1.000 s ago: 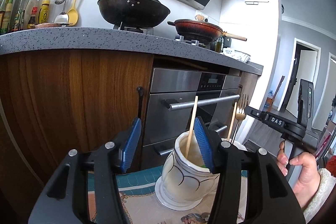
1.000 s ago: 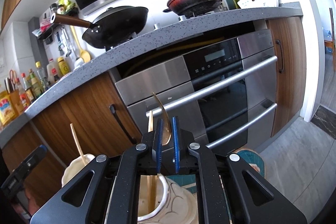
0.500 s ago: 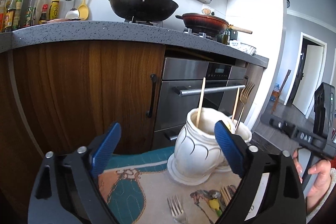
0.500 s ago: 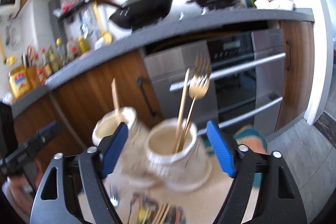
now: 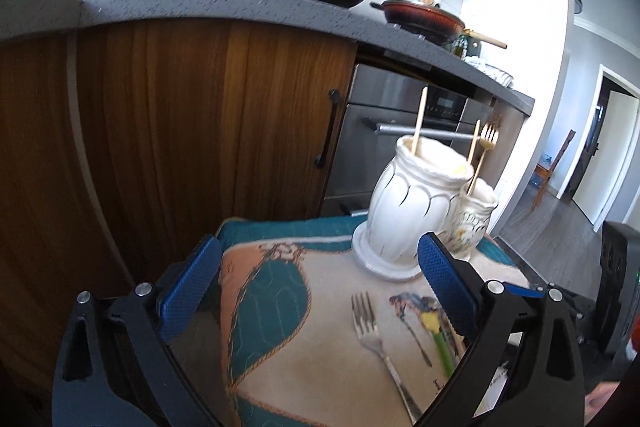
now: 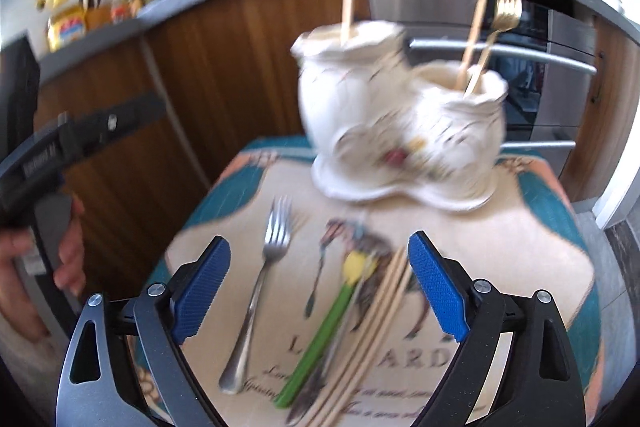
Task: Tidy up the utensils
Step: 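Open both tools and withdraw them from the holder, then grasp the silver fork with the right tool and lift it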
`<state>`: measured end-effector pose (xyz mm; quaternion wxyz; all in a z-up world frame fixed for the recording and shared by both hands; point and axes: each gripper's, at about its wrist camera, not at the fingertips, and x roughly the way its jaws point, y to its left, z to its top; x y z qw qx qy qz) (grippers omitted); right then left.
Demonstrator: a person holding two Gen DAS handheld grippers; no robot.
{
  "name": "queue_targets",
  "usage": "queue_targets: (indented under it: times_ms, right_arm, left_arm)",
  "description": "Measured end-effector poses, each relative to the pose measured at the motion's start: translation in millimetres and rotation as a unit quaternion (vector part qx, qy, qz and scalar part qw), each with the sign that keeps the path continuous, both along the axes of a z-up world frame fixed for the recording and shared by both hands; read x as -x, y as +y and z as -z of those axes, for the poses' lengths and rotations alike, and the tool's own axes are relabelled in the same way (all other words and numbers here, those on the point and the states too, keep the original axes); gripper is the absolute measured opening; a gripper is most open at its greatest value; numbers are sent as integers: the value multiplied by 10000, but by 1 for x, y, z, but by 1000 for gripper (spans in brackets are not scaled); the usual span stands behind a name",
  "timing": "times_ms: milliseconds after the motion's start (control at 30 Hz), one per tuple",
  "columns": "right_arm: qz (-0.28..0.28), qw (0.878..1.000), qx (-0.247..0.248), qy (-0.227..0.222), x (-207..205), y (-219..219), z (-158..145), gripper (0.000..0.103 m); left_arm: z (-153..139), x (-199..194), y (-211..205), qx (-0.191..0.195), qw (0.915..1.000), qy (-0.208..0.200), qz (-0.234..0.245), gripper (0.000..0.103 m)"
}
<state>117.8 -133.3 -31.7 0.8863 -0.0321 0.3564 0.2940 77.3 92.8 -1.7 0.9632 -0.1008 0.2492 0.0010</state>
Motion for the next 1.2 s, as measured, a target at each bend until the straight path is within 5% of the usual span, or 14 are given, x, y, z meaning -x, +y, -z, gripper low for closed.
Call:
queue_targets:
  times_ms: [367, 533, 800, 1200]
  right_arm:
    - [-331, 9960, 745, 362, 12, 43, 32, 86]
    - [-444, 9921, 1036, 552, 10, 63, 48, 47]
    - [-443, 9916, 1037, 629, -1, 78, 50, 10]
    - [-329, 9972, 110, 670, 8, 27, 20, 6]
  left_arm:
    - [13, 9, 12, 131, 9991, 235, -324, 97]
    - [12, 10, 13, 221, 9989, 246, -317, 97]
    - [10, 11, 14, 271, 9988, 250, -325, 97]
    - [6, 15, 5, 201, 9995, 213, -134, 97]
